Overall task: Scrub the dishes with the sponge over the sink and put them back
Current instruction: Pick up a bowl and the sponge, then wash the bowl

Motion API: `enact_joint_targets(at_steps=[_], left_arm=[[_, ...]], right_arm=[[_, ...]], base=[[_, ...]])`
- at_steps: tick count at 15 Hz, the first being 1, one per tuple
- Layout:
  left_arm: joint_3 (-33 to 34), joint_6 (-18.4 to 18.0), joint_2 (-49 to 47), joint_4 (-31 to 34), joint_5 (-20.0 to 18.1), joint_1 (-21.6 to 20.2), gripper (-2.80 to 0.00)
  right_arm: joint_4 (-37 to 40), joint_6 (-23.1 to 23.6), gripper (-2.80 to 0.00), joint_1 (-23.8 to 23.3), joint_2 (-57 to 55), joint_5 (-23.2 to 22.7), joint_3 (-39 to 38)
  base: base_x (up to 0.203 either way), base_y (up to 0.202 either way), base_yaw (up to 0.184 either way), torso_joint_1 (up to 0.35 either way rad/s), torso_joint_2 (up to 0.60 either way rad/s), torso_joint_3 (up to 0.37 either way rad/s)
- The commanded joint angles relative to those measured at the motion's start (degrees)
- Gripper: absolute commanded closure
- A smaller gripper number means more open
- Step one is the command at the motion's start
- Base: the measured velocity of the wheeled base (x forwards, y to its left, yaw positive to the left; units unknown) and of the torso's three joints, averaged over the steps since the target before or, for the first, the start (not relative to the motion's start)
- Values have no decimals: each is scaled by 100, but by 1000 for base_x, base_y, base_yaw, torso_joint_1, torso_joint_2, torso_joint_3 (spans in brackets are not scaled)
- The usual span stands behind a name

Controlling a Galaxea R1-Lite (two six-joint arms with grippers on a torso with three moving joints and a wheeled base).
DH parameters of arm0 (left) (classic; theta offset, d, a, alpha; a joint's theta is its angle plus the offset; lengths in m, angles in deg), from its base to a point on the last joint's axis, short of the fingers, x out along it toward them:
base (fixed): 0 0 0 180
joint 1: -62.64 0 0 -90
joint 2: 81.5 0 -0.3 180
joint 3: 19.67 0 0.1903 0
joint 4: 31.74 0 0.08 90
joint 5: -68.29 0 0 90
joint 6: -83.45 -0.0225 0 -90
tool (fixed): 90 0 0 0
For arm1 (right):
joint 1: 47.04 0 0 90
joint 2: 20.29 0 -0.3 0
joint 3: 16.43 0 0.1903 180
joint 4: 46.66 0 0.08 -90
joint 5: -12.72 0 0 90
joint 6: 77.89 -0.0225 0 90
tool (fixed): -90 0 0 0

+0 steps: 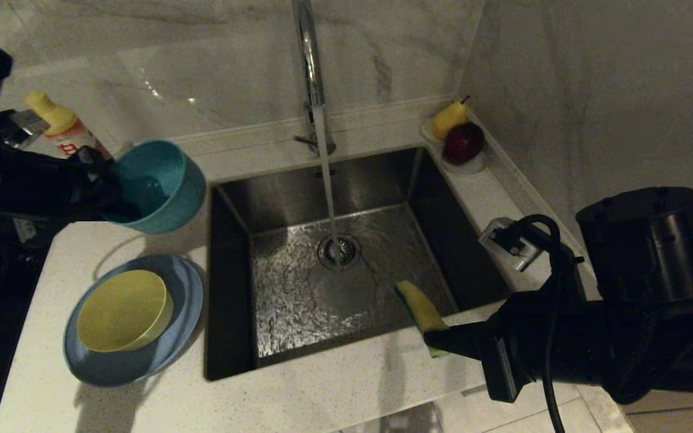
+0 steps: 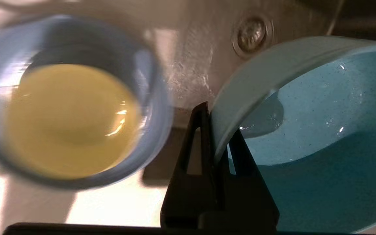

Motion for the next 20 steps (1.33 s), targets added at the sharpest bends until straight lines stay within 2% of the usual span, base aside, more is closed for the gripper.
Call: enact_joint_targets(at_steps=[1, 3, 7, 9, 12, 16, 20], left_arm=[[27, 95, -491, -219, 226, 760, 0], [15, 227, -760, -458, 359, 1233, 0], [-32, 597, -1517, -993, 1145, 2053, 0], [-195, 759, -1799, -1160, 1282, 2293, 0], [-464, 886, -2178, -1193, 1650, 2385, 0], [-531, 900, -2503, -1696, 1722, 2430, 0], [-643, 903, -2732, -1764, 1816, 2498, 0]], right_arm=[[-196, 5, 0, 2, -149, 8, 8], [-373, 11, 0, 2, -170, 12, -4], [-382, 30, 0, 2, -91, 4, -38], [-373, 38, 0, 2, -47, 4, -48], [-373, 38, 0, 2, 23, -28, -58], [-356, 51, 0, 2, 23, -23, -53], [-365, 55, 0, -20, 59, -21, -46]], base=[[0, 0, 0, 0, 0, 0], [0, 0, 0, 0, 0, 0], [0, 0, 0, 0, 0, 0], [0, 0, 0, 0, 0, 0], [0, 0, 0, 0, 0, 0], [0, 0, 0, 0, 0, 0], [0, 0, 0, 0, 0, 0]])
